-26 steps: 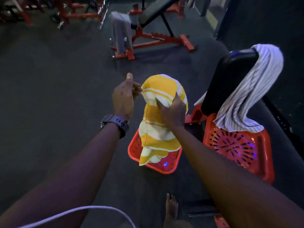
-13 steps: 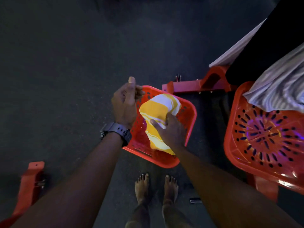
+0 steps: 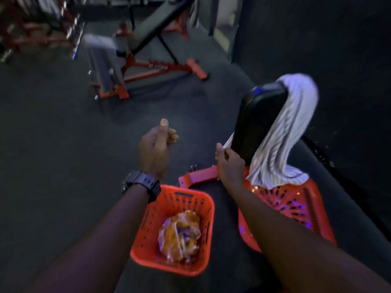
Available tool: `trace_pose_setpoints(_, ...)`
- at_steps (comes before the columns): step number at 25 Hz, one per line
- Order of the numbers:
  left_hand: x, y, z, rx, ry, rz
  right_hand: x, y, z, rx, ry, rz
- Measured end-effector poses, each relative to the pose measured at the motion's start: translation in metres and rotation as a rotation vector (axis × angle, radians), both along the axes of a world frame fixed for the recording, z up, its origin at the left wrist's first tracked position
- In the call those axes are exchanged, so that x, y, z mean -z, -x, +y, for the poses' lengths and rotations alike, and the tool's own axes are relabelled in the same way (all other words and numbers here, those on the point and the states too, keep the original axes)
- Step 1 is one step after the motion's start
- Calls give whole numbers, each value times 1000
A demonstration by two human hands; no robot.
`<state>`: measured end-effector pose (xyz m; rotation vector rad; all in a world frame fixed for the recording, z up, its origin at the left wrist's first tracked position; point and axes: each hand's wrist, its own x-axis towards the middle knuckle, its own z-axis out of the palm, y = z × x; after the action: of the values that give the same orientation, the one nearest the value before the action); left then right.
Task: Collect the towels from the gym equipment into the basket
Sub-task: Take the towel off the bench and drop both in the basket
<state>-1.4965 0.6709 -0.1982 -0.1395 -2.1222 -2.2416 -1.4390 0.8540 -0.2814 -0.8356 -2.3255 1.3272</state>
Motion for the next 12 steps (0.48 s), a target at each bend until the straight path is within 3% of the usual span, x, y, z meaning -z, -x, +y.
trace_pose_setpoints(5,-133,-4,69,239,-13,70,-166,-32,91,329,-11,218)
trace_pose_setpoints(12,-163,-42,130,393,-3,126,-216,-90,128,485,-39,253)
